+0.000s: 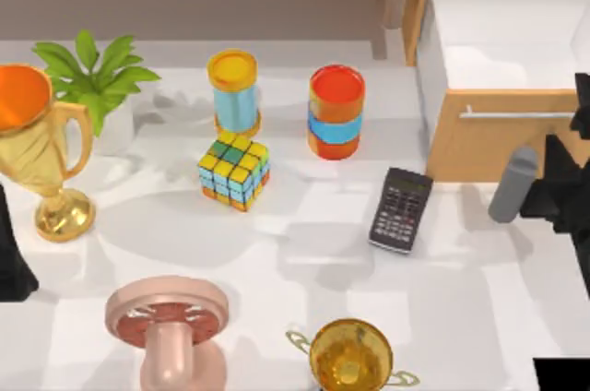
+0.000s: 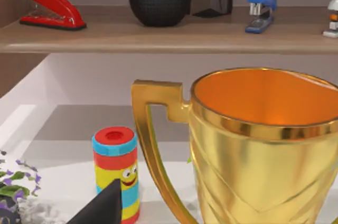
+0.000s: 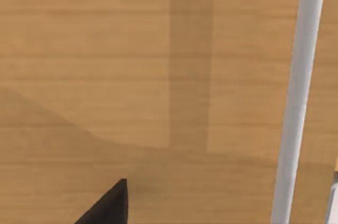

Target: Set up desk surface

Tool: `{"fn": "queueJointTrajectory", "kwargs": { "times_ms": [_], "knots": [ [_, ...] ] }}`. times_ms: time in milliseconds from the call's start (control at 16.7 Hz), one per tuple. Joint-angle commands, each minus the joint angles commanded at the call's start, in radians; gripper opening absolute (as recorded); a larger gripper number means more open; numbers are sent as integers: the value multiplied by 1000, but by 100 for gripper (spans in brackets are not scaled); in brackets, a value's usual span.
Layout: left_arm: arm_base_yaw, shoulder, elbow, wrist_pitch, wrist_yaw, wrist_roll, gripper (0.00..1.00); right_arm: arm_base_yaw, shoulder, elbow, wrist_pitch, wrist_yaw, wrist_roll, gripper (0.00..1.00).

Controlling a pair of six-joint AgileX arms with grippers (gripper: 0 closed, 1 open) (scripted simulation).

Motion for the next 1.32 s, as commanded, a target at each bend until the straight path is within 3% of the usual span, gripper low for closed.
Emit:
{"fn": "queueJointTrajectory", "kwargs": {
  "times_ms": [660,1320],
  "knots": [
    [0,0,0,0,0,0,100,0,0,0,0,0,0,2],
    [0,0,0,0,0,0,100,-3,7,15,-14,-4,3,0]
  ]
}}
